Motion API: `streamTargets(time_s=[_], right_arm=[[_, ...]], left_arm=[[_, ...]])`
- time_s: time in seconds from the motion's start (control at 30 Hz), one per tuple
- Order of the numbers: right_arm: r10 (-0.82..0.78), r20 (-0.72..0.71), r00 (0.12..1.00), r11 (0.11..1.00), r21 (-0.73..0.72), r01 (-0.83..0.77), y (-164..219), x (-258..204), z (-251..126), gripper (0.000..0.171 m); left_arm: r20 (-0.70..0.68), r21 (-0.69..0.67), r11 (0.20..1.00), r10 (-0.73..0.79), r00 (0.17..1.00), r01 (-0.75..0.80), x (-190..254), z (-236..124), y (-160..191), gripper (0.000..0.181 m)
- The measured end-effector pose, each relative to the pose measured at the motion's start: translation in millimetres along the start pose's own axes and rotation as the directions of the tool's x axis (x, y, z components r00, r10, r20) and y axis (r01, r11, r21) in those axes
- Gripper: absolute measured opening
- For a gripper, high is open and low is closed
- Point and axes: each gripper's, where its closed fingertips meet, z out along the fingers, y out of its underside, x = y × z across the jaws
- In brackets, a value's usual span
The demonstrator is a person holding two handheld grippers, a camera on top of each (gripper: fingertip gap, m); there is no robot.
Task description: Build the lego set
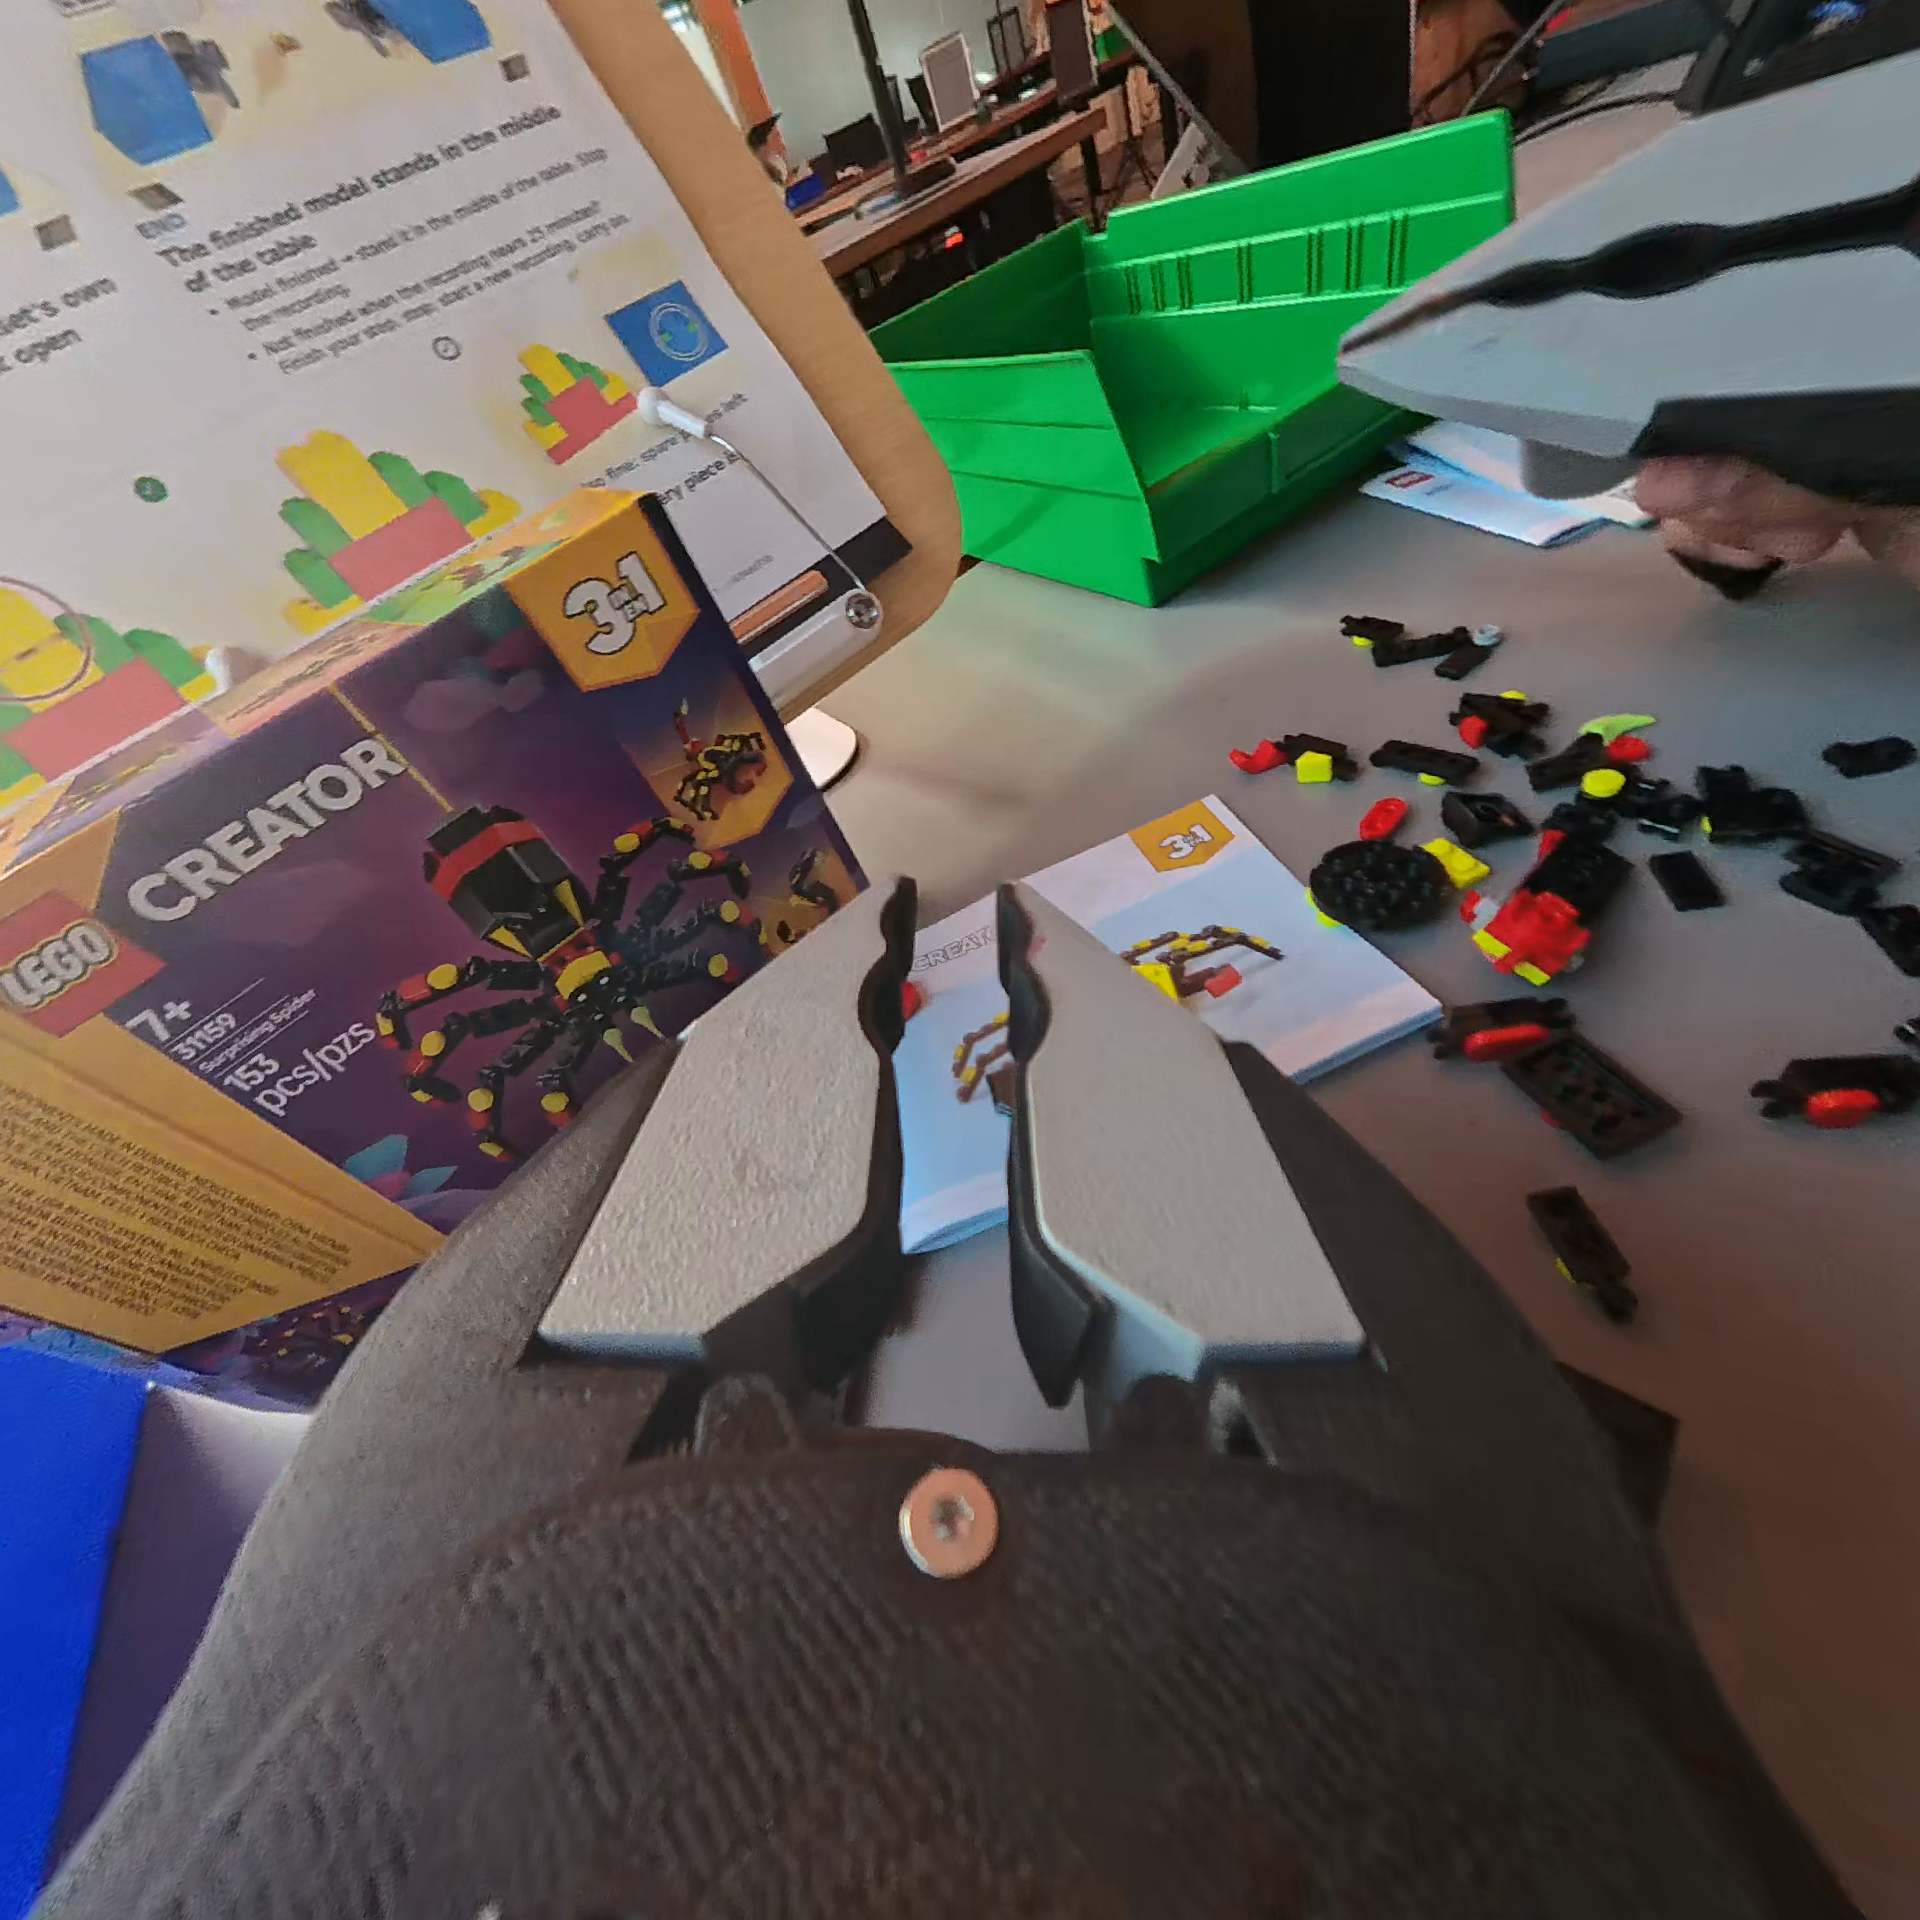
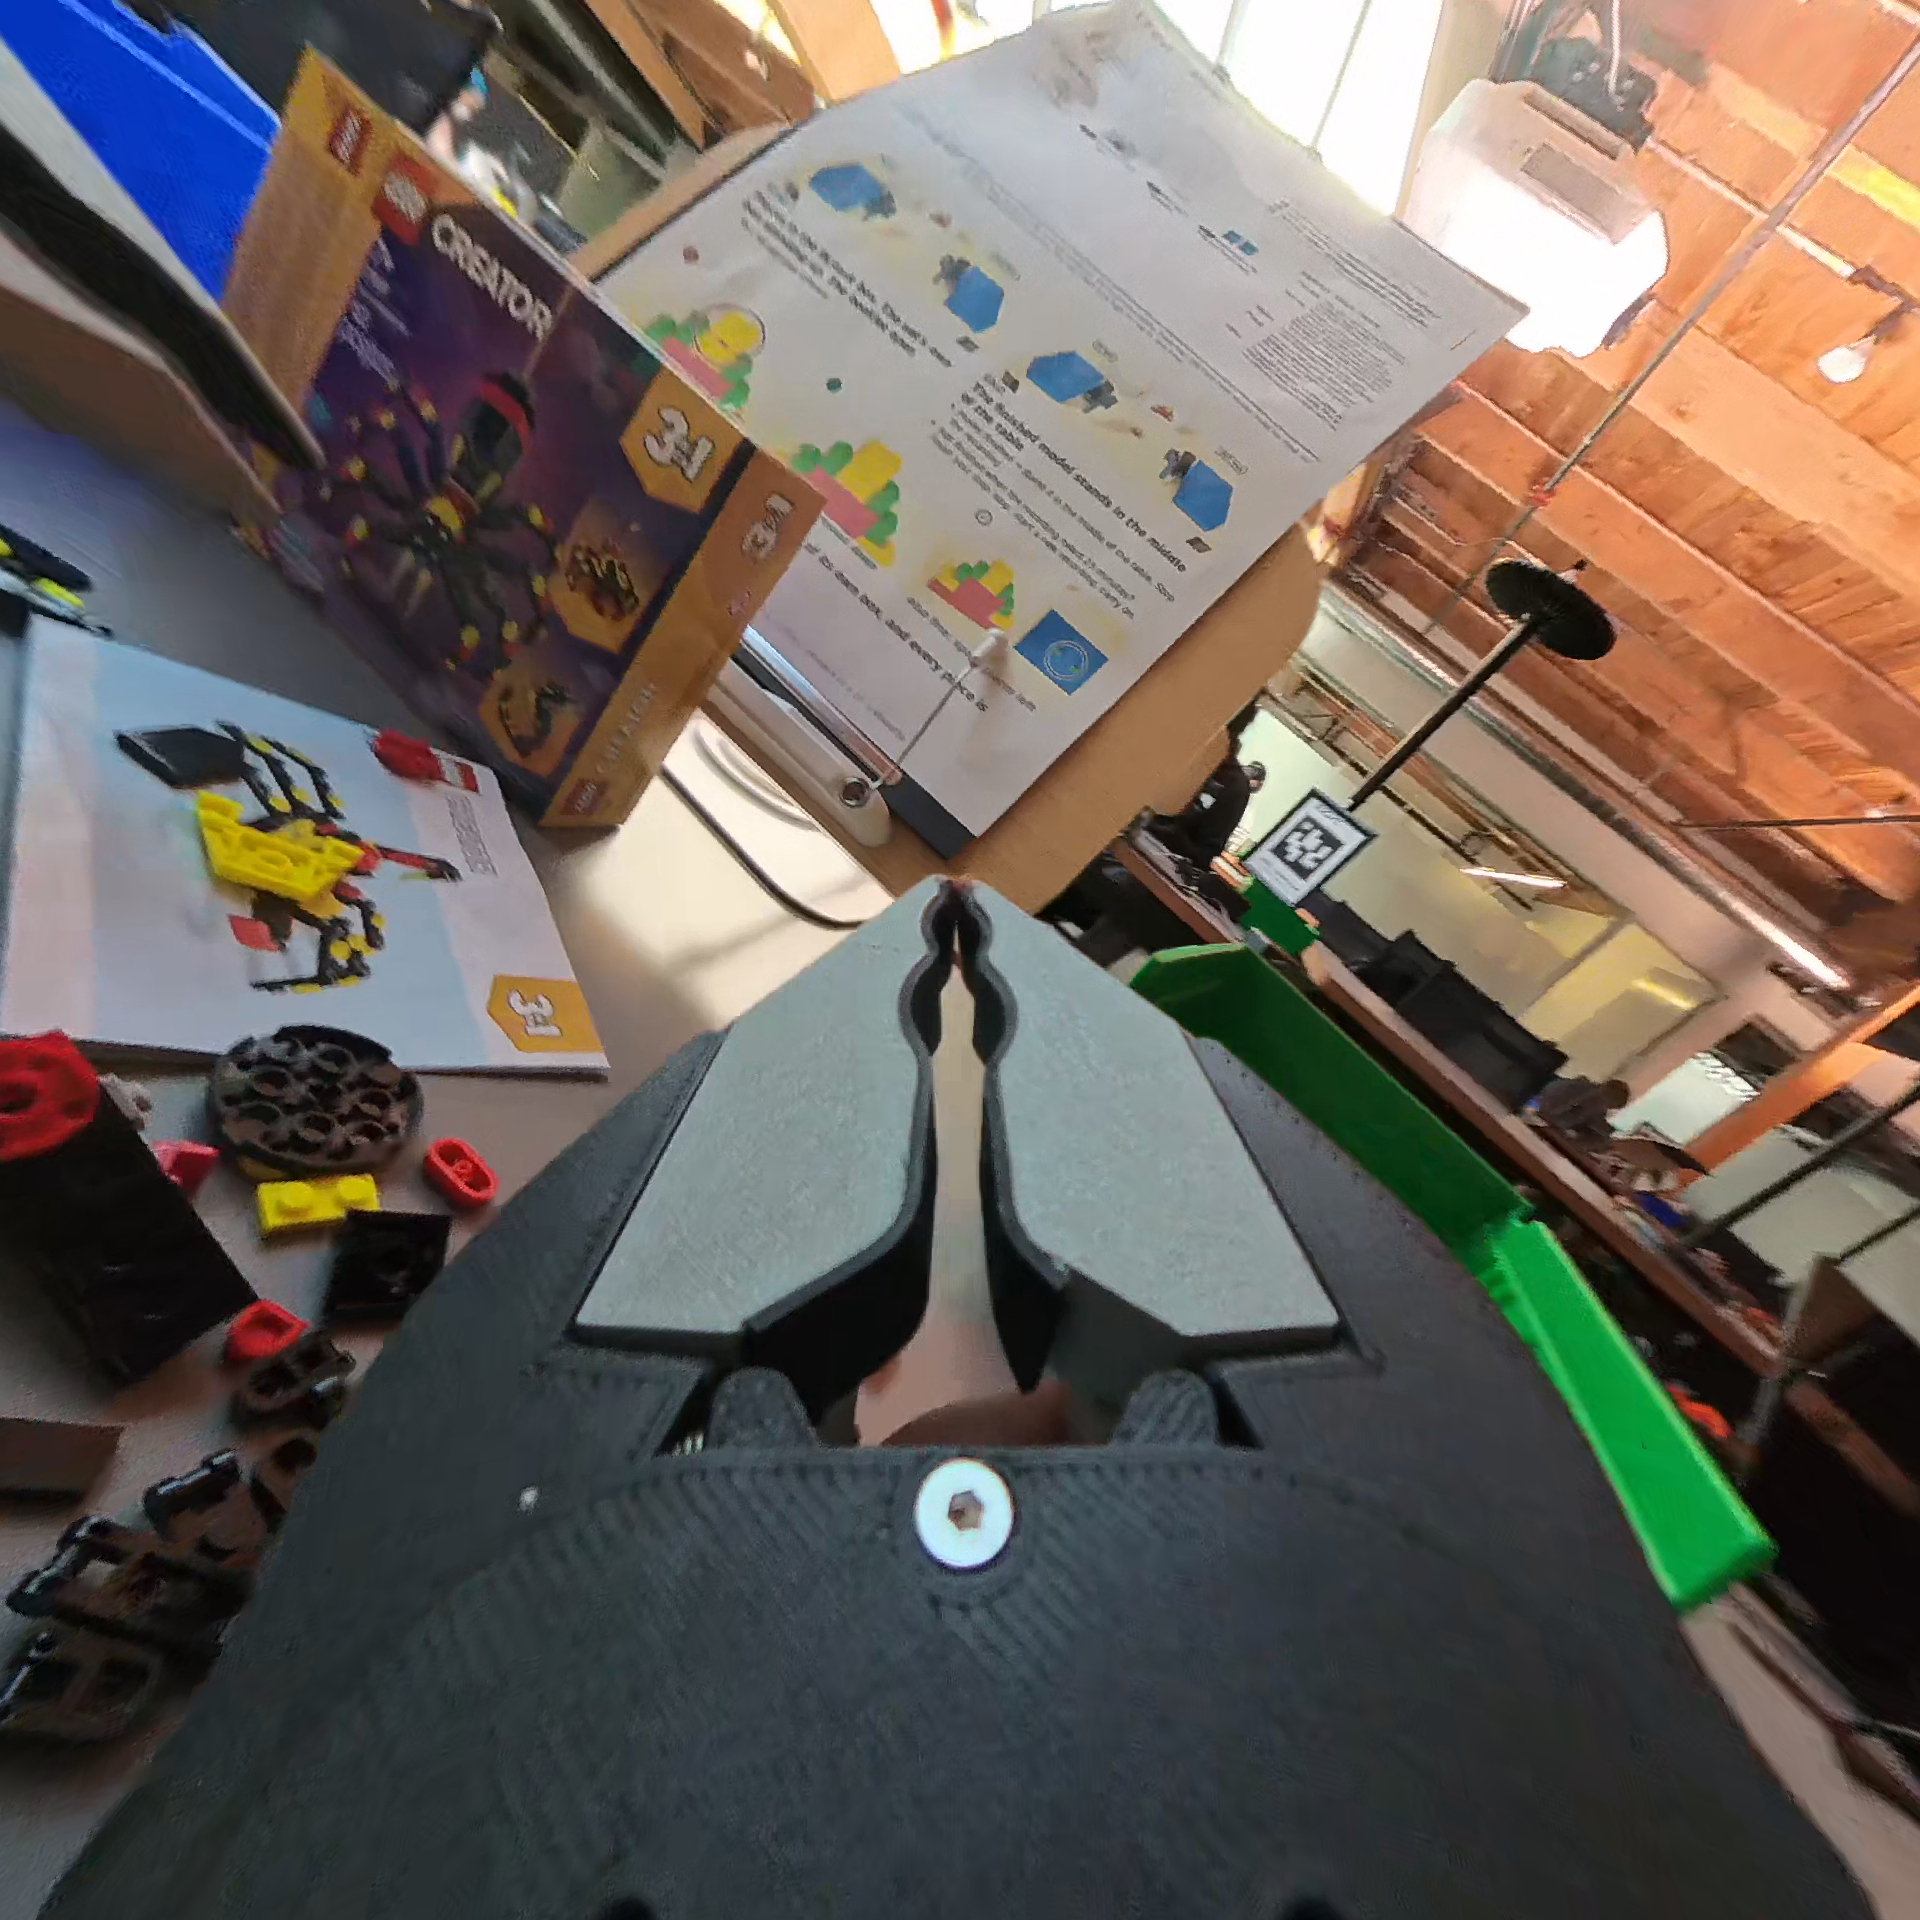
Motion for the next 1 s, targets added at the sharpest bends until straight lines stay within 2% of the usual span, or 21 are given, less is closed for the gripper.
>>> streamTargets(time_s=[0.1,0.23,0.47,0.63,0.77,0.9,1.0], right_arm=[[0.119,0.088,0.989,0.992,0.041,-0.123,-9.8,-9.5,1.8,0.000],[0.199,0.169,0.965,0.979,0.017,-0.205,-22.2,-27.1,-8.2,0.000],[0.324,0.321,0.890,0.918,0.121,-0.378,-56.1,-40.8,-37.1,0.000],[0.360,0.305,0.882,0.909,0.097,-0.405,-48.0,-34.6,-32.0,0.000],[0.378,0.299,0.876,0.910,0.054,-0.411,-41.0,-32.0,-27.0,0.000],[0.348,0.344,0.872,0.933,-0.032,-0.359,-31.3,-42.1,-22.1,0.019],[0.332,0.360,0.872,0.942,-0.088,-0.323,-25.7,-49.6,-20.9,0.025]], left_arm=[[-0.009,-0.011,0.999,0.050,0.999,-0.050,7.2,-1.0,1.2,0.013],[-0.015,-0.016,0.996,0.086,0.996,-0.086,13.1,-4.4,2.3,0.013],[-0.074,0.002,1.000,-0.021,0.997,0.021,12.5,-4.5,-0.5,0.014],[-0.067,0.025,0.997,-0.068,0.995,0.070,8.5,-7.3,-3.7,0.013],[-0.074,0.019,0.999,-0.047,0.996,0.049,12.0,-6.5,-3.4,0.013],[-0.071,0.014,1.000,-0.004,0.997,0.005,15.5,-5.1,-3.2,0.013],[-0.060,0.021,1.000,0.024,0.998,-0.023,16.5,-5.6,-4.0,0.013]])
